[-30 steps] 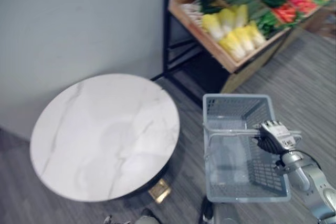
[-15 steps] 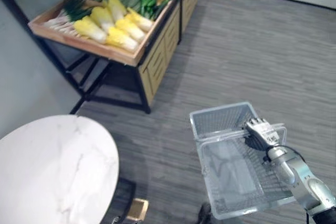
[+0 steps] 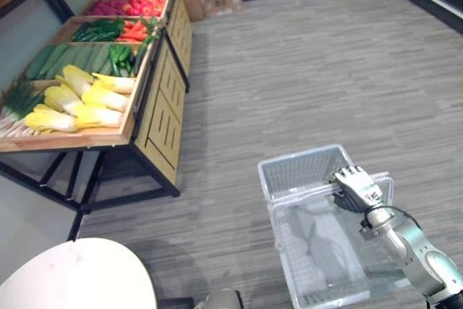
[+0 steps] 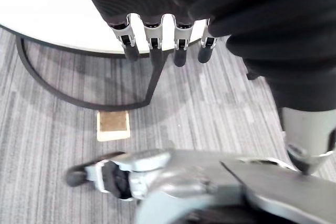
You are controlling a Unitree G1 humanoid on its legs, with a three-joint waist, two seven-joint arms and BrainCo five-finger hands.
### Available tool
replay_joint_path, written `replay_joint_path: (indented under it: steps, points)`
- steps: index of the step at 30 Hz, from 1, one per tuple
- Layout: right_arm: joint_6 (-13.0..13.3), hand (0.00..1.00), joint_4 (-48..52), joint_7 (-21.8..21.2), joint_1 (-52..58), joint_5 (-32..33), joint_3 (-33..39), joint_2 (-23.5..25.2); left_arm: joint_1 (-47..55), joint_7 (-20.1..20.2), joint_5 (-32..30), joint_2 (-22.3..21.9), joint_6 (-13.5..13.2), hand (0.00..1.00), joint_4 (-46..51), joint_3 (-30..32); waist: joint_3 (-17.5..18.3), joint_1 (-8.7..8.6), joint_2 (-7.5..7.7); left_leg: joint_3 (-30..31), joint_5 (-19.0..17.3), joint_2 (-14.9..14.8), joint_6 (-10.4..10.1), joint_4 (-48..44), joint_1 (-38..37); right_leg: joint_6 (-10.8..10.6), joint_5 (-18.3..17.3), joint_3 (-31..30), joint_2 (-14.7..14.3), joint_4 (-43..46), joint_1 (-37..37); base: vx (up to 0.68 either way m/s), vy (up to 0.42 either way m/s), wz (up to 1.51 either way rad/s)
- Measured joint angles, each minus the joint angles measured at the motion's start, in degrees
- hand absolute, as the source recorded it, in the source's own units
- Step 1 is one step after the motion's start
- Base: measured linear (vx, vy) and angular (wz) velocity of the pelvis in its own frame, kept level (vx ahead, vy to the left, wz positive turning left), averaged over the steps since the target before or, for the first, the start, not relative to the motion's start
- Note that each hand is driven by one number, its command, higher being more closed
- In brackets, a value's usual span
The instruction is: Pick vegetable in the basket
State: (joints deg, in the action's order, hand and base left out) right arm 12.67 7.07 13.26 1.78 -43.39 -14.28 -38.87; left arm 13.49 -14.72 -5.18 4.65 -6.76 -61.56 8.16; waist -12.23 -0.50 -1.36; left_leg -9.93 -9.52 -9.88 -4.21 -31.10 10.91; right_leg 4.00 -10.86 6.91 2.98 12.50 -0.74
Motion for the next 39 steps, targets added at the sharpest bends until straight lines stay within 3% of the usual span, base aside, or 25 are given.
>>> replay_joint_path:
  steps: [2, 3, 4, 5, 6, 8, 12, 14, 16, 17, 18, 19, 20, 23, 25, 28, 30, 31, 32, 33, 34, 36, 39]
  points:
    - [0.04, 1.00, -0.10, -0.02, -0.55, 0.00, -0.03, 0.15, 0.62, 0.20, -0.13, -0.19, 0.82, 0.00, -0.07, -0.74, 0.02, 0.16, -0.05, 2.35, 3.57, 2.69, 0.27, 15.74, 0.01, -1.32, -0.43, -1.29, -0.01, -0.70, 0.45, 0.19, 0.189, -0.28]
    - [0.04, 1.00, -0.14, -0.01, -0.80, 0.00, -0.01, 0.17, 0.84, 0.20, -0.13, -0.19, 0.88, 0.00, -0.07, -1.03, 0.12, 0.24, -0.20, 3.24, 5.45, 3.16, 0.15, 19.19, -0.10, -1.92, -0.65, -1.62, 0.00, -0.80, 0.50, 0.26, 0.237, -0.34]
    - [0.05, 1.00, -0.20, 0.01, -1.23, 0.01, 0.00, 0.22, 0.84, 0.21, -0.14, -0.30, 1.08, 0.00, -0.08, -1.08, 0.32, 0.60, -0.53, 4.52, 10.56, 3.63, 0.02, 24.45, -0.47, -3.45, -1.23, -2.57, 0.01, -0.44, 0.42, 0.29, 0.266, -0.34]
    - [0.05, 1.00, -1.00, -0.03, -1.69, 0.00, -0.31, 1.65, 0.29, 0.27, -0.23, 0.12, 1.21, 0.00, -0.01, -1.02, 0.62, 0.96, 0.33, 3.56, 12.14, 5.12, 0.99, 26.24, -2.39, -5.01, -1.32, -3.89, 1.35, -0.37, 0.55, 0.31, 0.261, -0.24]
    - [0.09, 1.00, -1.02, -0.09, -1.85, -0.02, -0.35, 1.99, -0.06, 0.15, -0.28, 0.46, 1.13, 0.00, 0.05, -1.06, 0.66, 0.88, 0.86, 2.99, 11.85, 5.70, 1.57, 26.50, -2.44, -5.45, -1.10, -4.00, 1.95, -1.00, 0.85, 0.33, 0.244, -0.14]
    - [0.21, 1.00, -1.21, -0.10, -4.07, 0.66, -0.35, 2.38, -1.85, -0.14, -0.47, 0.90, 1.16, 0.00, 0.80, -1.12, 0.41, 0.97, 1.85, 2.07, 8.82, 7.59, 4.04, 21.71, -0.98, -8.76, 1.06, -4.16, 4.33, -5.44, 3.05, 0.32, 0.254, -0.11]
    - [0.18, 1.00, -1.18, -0.04, -6.79, 0.71, -0.09, 4.01, -3.43, -0.38, -0.58, 1.79, 1.13, 0.00, 1.27, -2.80, 0.64, 1.05, 1.98, 0.65, 4.38, 9.57, 5.26, 19.98, -1.52, -9.28, 1.54, -5.19, 6.57, -5.65, 3.67, 0.21, 0.201, -0.28]
    - [-0.24, 1.00, -1.28, -0.06, -5.88, 0.61, -0.11, 4.93, -4.35, -0.50, -0.59, 2.22, 1.19, 0.00, 1.18, -3.90, 0.67, 2.34, 2.02, -0.81, 2.66, 9.57, 5.16, 21.08, -2.75, -9.33, 1.50, -7.18, 6.67, 0.11, 0.61, 0.12, 0.129, -0.41]
    - [-1.04, 1.00, -1.29, -0.07, -3.97, 0.55, -0.11, 6.48, -4.45, -0.75, -0.59, 2.80, 1.24, 0.00, 1.20, -5.58, 0.76, 2.17, 2.56, -1.24, 1.86, 10.11, 6.13, 23.29, -5.74, -9.42, 1.62, -7.65, 6.78, 15.34, -5.68, 0.13, 0.122, -0.13]
    - [-1.26, 1.00, -1.27, -0.07, -2.70, 0.54, -0.07, 7.66, -4.43, -0.75, -0.59, 4.37, 1.44, 0.00, 1.21, -7.06, 0.98, 1.74, 4.10, -1.15, 1.21, 11.33, 6.83, 23.92, -7.80, -9.20, 3.53, -8.32, 7.90, 25.82, -9.71, 0.21, 0.122, 0.14]
    - [-1.50, 1.00, -1.27, -0.09, -2.02, 0.53, -0.06, 8.21, -4.58, -0.79, -0.58, 4.73, 1.83, 0.00, 1.27, -7.98, 0.94, 1.45, 4.71, -0.67, 0.83, 11.84, 6.88, 23.85, -9.10, -9.18, 6.29, -8.74, 8.29, 31.12, -11.49, 0.29, 0.127, 0.29]
    - [-1.80, 1.00, -1.29, -0.12, -1.19, 0.49, -0.06, 8.91, -4.78, -0.80, -0.56, 5.04, 2.06, 0.00, 1.28, -8.46, 0.90, 0.95, 4.88, -0.02, 0.31, 11.96, 7.74, 23.83, -11.12, -9.15, 12.18, -9.17, 8.31, 37.25, -13.51, 0.35, 0.090, 0.43]
    - [-1.83, 1.00, -1.25, -0.11, -0.54, 0.34, 0.11, 9.46, -4.82, -0.78, -0.58, 5.19, 2.11, 0.00, 1.88, -9.00, 0.73, 0.22, 4.51, 1.20, -0.07, 11.81, 8.60, 23.60, -13.20, -9.33, 15.06, -9.40, 8.03, 43.41, -15.64, 0.31, 0.049, 0.45]
    - [-1.88, 1.00, -1.29, -0.06, -0.47, -1.21, 1.53, 10.40, -6.71, -0.65, -0.60, 5.19, 2.23, 0.00, 3.37, -10.25, 0.01, -0.74, 3.83, 4.67, -0.39, 10.86, 9.06, 23.85, -16.48, -6.80, 7.78, -6.53, 6.39, 50.74, -20.35, 0.30, -0.016, 0.55]
    - [-1.93, 1.00, -1.34, -0.07, -0.44, -1.61, 1.98, 10.77, -7.57, -0.60, -0.60, 5.04, 2.20, 0.00, 3.38, -10.33, -0.38, -0.97, 3.30, 6.04, -0.40, 10.50, 9.06, 24.78, -18.86, -5.87, 5.59, -3.09, 6.26, 46.15, -21.63, 0.26, -0.043, 0.47]
    - [-2.01, 1.00, -1.32, -0.01, -0.37, -1.59, 3.03, 10.79, -8.08, -0.43, -0.62, 4.75, 1.99, 0.00, 3.26, -10.64, -0.49, -1.26, 3.24, 8.07, -1.53, 10.28, 8.99, 24.96, -20.81, -5.66, 5.47, 0.10, 6.42, 28.23, -22.06, 0.30, -0.119, 0.49]
    - [-2.05, 1.00, -1.27, -0.01, 0.06, -1.59, 4.06, 10.97, -8.18, -0.28, -0.72, 4.70, 1.96, 0.00, 3.27, -10.59, -0.41, -1.18, 3.42, 9.55, -3.21, 10.05, 7.65, 24.87, -21.46, -7.02, 6.74, -1.19, 6.39, 16.00, -21.37, 0.40, -0.258, 0.59]
    - [-2.10, 1.00, -1.24, -0.01, 0.85, -1.59, 4.93, 11.13, -8.06, -0.23, -0.88, 4.68, 1.94, 0.00, 3.37, -10.46, -0.52, -1.06, 3.72, 10.65, -4.63, 9.76, 6.01, 24.84, -22.30, -8.33, 8.36, -2.99, 6.45, 7.62, -19.88, 0.38, -0.298, 0.62]
    - [-2.32, 1.00, -1.24, -0.01, 1.47, -1.59, 5.06, 11.23, -7.54, -0.20, -1.51, 4.92, 1.91, 0.00, 3.42, -10.03, -0.62, -1.01, 4.49, 11.66, -6.62, 9.52, 4.38, 24.55, -23.35, -8.19, 10.72, -4.67, 6.90, 0.37, -17.80, 0.39, -0.331, 0.63]
    - [-2.31, 1.00, -1.21, -0.01, 1.85, -1.59, 5.07, 11.32, -7.31, -0.18, -2.05, 5.18, 1.93, 0.00, 3.34, -9.89, -0.59, -0.96, 4.91, 12.41, -8.02, 9.36, 3.25, 24.22, -23.97, -9.57, 13.53, -4.90, 7.14, -1.64, -16.84, 0.39, -0.373, 0.49]
    - [-2.59, 1.00, -1.76, -0.05, 2.02, -1.61, 5.27, 11.67, -7.17, -0.16, -2.35, 4.78, 2.10, 0.00, 3.05, -9.44, -0.68, -0.75, 3.63, 13.10, -9.59, 7.27, 1.89, 23.08, -24.22, -10.26, 16.61, -3.59, 5.51, -0.64, -16.34, 0.30, -0.315, 0.28]
    - [-3.01, 1.00, -2.13, -0.09, 2.48, -1.67, 6.51, 12.37, -6.90, -0.02, -2.70, 4.10, 1.95, 0.00, 2.83, -8.86, -0.56, -0.82, 2.25, 14.05, -8.56, 4.99, 1.07, 22.23, -23.84, -8.89, 13.69, -2.19, 3.54, 1.79, -16.67, 0.32, -0.307, 0.17]
    - [-3.78, 1.00, -2.12, -0.02, 4.04, -1.67, 10.09, 12.37, -7.04, -0.05, -2.83, 3.66, 1.91, 0.00, 2.16, -7.62, -0.23, -1.15, 1.68, 15.78, -6.79, 2.78, 0.16, 20.21, -23.59, -7.33, 8.65, 0.70, 2.95, 7.83, -16.91, 0.35, -0.292, 0.31]
